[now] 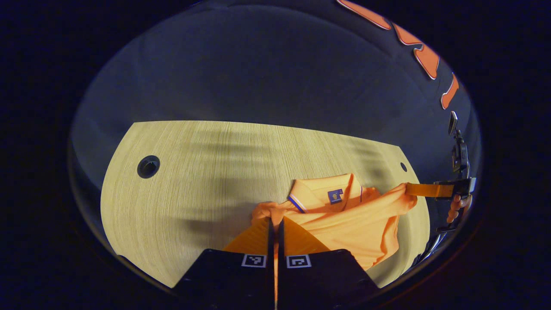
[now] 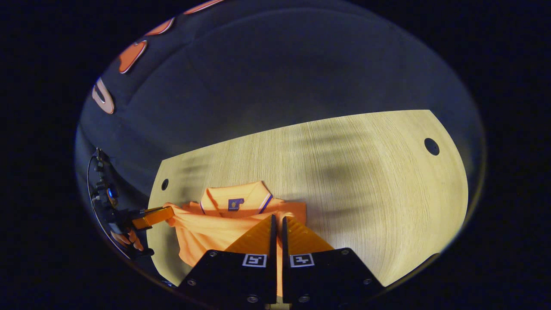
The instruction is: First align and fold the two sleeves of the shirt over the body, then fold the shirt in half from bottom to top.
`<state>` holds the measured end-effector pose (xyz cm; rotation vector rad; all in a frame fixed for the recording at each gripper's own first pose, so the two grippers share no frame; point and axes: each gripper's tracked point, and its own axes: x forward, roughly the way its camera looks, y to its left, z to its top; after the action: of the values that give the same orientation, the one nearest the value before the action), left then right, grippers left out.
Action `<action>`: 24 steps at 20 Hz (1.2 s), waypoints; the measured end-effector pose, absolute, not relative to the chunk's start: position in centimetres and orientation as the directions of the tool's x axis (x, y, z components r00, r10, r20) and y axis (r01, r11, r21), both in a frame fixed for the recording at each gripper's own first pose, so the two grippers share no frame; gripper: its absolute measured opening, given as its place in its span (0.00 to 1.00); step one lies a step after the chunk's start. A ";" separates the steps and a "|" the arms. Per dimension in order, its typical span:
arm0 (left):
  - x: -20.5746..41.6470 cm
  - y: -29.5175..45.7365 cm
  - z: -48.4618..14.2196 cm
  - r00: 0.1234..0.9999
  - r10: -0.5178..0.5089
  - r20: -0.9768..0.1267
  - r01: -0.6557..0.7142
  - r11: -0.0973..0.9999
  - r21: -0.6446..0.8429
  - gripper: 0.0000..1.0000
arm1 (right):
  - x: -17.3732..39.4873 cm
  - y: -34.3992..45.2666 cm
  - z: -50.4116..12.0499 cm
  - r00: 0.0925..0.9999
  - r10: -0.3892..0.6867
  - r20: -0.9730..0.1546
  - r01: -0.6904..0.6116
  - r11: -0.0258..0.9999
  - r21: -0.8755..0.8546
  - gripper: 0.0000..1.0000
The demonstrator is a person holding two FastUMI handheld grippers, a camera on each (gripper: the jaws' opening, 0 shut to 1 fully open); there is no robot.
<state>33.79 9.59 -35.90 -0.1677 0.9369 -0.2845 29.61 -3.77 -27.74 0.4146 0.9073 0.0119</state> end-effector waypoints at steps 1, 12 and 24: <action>33.9 10.2 -36.1 0.564 -0.272 -0.779 0.156 0.962 -0.223 0.04 | 30.4 -4.1 -28.0 0.628 0.156 -0.763 0.166 0.930 0.327 0.06; 32.2 13.2 -28.7 0.692 -0.130 -0.710 0.088 0.991 -0.096 0.99 | 29.1 -4.6 -21.9 0.757 0.063 -0.650 0.139 0.957 0.255 0.98; 21.0 8.8 -16.6 0.858 -0.130 -0.498 0.114 0.991 -0.064 0.99 | 18.2 -1.3 -11.1 0.907 0.055 -0.417 0.004 0.990 0.140 0.99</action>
<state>20.98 8.77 -16.63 -0.0328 0.5249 -0.1282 18.16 -1.33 -11.08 0.1395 0.4335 0.0265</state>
